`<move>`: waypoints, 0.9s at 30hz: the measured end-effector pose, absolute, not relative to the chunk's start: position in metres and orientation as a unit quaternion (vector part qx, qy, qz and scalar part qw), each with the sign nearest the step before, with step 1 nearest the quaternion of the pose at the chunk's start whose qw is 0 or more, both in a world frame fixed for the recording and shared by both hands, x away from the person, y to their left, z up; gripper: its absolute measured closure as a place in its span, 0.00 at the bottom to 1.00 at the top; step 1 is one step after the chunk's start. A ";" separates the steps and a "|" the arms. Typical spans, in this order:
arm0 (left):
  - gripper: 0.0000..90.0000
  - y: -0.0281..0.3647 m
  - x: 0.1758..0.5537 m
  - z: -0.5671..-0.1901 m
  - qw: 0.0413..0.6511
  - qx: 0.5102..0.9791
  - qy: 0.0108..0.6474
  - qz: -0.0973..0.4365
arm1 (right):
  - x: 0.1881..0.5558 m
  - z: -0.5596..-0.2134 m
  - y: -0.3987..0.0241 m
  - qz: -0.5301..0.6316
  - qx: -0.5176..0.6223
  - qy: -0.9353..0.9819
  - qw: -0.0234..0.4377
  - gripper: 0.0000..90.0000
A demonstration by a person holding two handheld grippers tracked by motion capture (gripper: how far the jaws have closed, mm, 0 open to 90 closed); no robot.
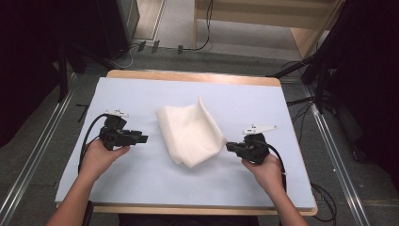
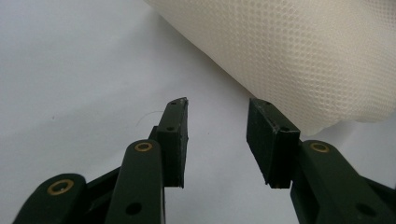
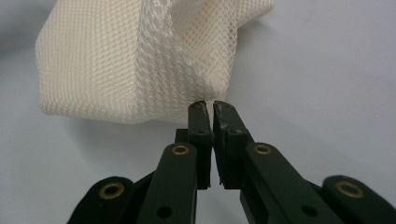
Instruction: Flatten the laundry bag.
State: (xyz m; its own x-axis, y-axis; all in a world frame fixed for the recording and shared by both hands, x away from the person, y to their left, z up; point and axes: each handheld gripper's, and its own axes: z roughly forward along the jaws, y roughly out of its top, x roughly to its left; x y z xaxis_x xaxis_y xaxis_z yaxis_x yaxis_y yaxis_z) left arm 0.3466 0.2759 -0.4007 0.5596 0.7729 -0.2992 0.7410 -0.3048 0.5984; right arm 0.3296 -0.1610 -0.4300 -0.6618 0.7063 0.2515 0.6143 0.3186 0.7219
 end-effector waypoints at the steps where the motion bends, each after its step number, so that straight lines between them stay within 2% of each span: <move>1: 0.65 0.278 0.347 -0.399 0.361 0.806 0.468 0.024 | 0.330 -0.429 -0.160 0.421 0.406 0.809 0.056 0.98; 27: 0.60 0.297 0.341 -0.394 0.375 0.788 0.489 0.030 | 0.334 -0.396 -0.100 0.484 0.350 0.800 0.062 0.99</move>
